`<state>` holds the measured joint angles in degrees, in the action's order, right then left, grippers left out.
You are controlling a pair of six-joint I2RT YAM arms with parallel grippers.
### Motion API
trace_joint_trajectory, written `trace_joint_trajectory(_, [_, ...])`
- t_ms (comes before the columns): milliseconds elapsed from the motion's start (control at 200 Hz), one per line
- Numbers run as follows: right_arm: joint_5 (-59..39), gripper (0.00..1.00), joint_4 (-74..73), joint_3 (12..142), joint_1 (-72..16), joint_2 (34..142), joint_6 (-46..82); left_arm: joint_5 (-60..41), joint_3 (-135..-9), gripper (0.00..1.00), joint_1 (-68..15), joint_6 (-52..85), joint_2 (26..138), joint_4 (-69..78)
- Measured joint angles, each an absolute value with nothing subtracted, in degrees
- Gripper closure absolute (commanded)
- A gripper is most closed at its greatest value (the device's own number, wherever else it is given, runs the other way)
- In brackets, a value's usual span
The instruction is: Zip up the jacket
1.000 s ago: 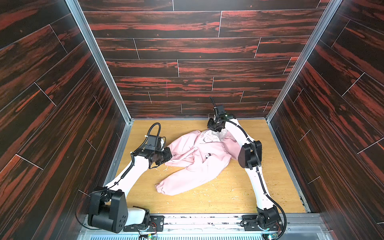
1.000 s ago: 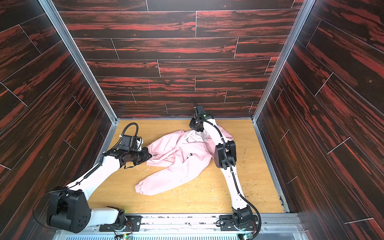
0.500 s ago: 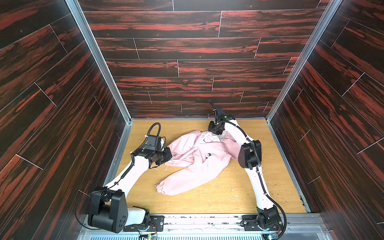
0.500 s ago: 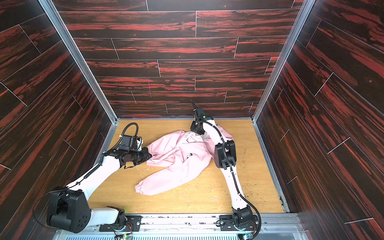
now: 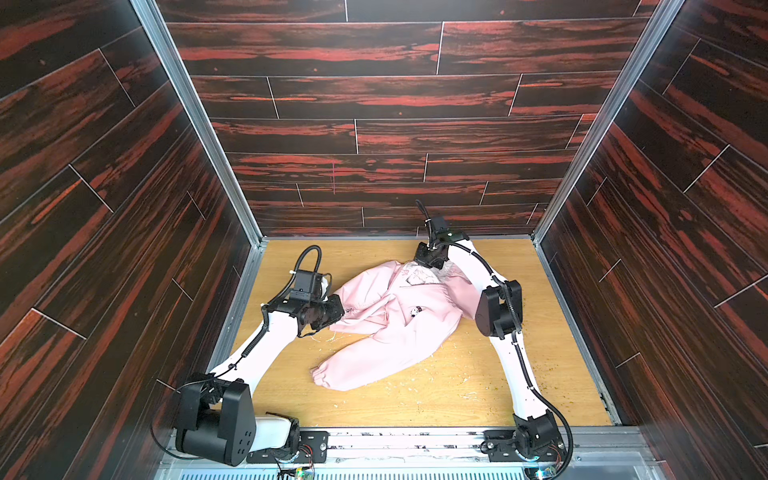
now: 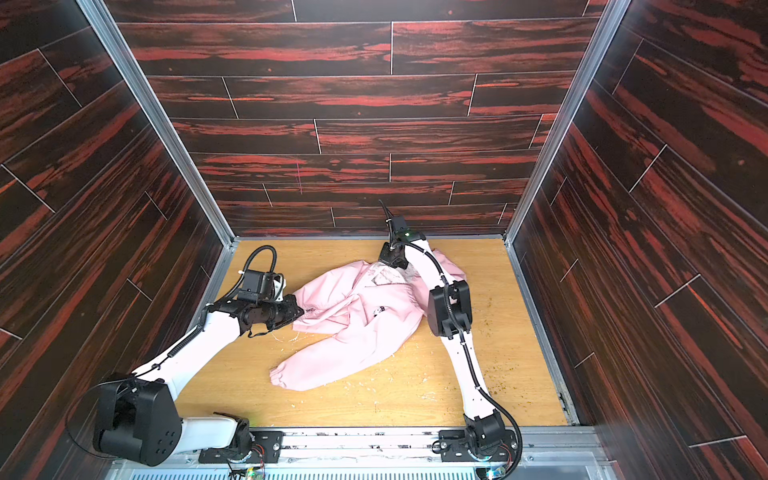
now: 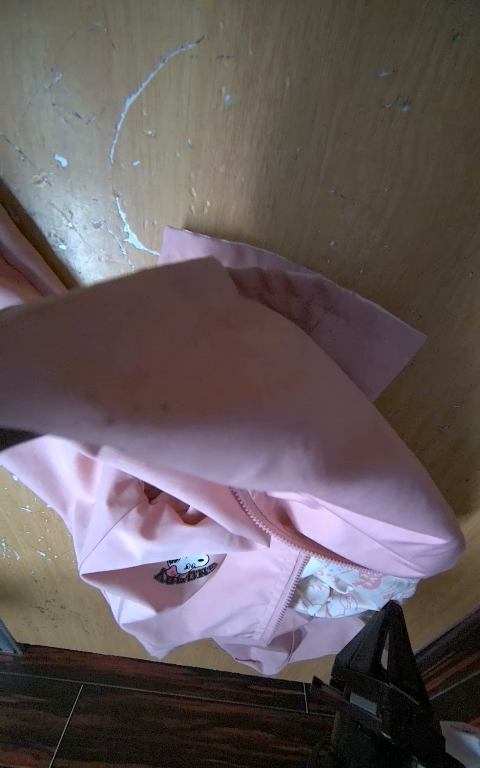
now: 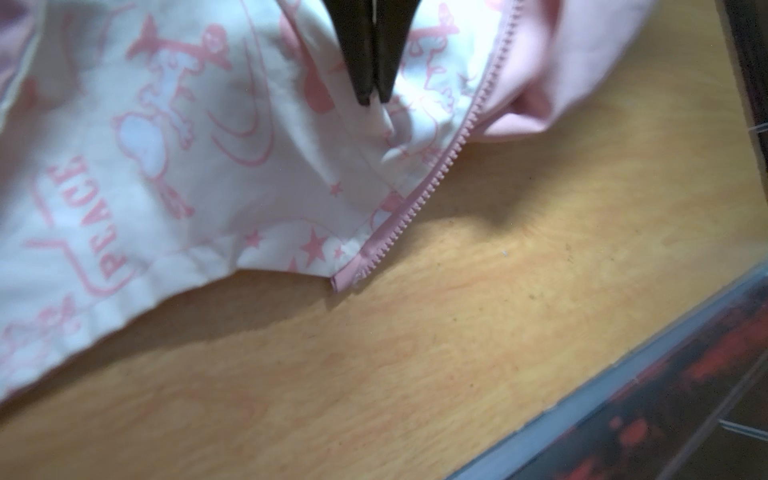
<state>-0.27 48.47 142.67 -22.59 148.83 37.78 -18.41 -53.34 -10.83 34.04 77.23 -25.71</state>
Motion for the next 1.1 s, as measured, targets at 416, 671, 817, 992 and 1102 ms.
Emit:
trace_joint_trajectory(416, [-7.9,1.00,19.7,94.5,-20.0,119.2,37.2,-17.4,-53.0,1.00,-6.0,34.1,79.3,-24.1])
trace_joint_trajectory(671, [-11.9,0.92,-5.0,56.0,-15.8,100.9,42.2,-17.7,-53.0,1.00,-5.2,33.8,80.5,-22.9])
trace_joint_trajectory(817, [-13.1,0.68,-7.7,46.9,-15.8,100.9,45.1,-18.3,-53.0,1.00,-5.1,33.3,81.6,-22.6])
trace_joint_trajectory(992, [-11.7,0.58,-7.5,49.9,-15.3,100.8,46.4,-18.5,-53.1,1.00,-5.0,32.9,81.8,-22.6])
trace_joint_trajectory(1102, [-9.1,0.58,-2.0,56.8,-15.2,100.8,46.3,-18.7,-53.1,1.00,-4.9,32.8,81.8,-22.6])
